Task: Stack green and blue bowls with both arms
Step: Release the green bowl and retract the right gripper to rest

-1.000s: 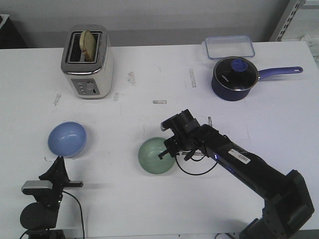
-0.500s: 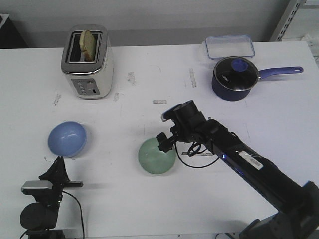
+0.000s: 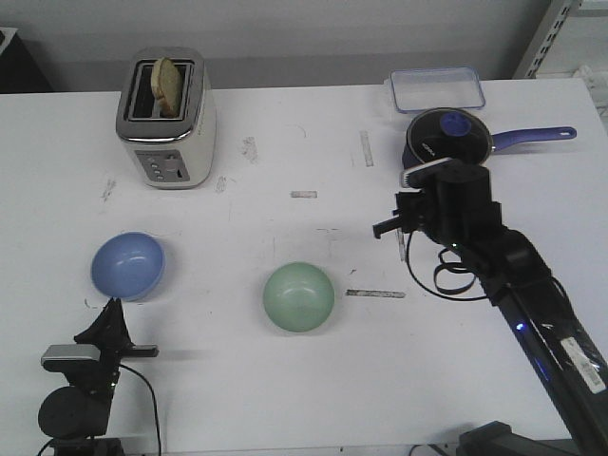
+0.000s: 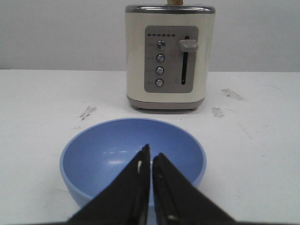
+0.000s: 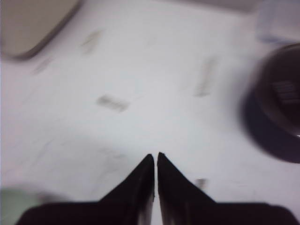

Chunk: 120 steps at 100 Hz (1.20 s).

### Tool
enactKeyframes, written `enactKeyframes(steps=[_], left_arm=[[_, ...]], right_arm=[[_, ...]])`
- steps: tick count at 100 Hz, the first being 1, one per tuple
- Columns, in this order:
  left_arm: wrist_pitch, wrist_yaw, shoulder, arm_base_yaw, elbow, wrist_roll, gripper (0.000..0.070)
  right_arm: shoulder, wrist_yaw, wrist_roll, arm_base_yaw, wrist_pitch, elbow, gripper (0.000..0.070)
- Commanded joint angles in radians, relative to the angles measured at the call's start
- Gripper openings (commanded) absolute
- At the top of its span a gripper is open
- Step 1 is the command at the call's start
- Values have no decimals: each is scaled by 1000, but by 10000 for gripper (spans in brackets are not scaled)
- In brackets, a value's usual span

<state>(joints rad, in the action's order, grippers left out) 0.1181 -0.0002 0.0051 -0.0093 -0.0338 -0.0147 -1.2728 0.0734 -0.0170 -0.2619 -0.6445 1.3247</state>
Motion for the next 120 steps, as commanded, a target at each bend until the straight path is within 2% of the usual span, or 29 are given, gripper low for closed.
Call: enactKeyframes(steps=[1,28,50,65,88,103,120], left_arm=[[13,0,-1,0,21,0,2],[13,0,-1,0,21,0,2],[3,0,-1,0,21,0,1],[-5,0,-1,0,21,-1,1],[-34,0,-1,0,20,-3,1],[14,-4,-1,0,-6,-80,1],[13,-8,19,0,-126,-68,1]], right_arm=[[23,-3,21,28,14,-17,0],[224,2,46,134,162,-316,0],[425,5,47,145,358,-631,0],[539,4,47,145,432,-773,0],[599,4,48,145,472,-835,0],[597,4,47,145,496,-835,0],[597,4,46,145,505,-835,0]])
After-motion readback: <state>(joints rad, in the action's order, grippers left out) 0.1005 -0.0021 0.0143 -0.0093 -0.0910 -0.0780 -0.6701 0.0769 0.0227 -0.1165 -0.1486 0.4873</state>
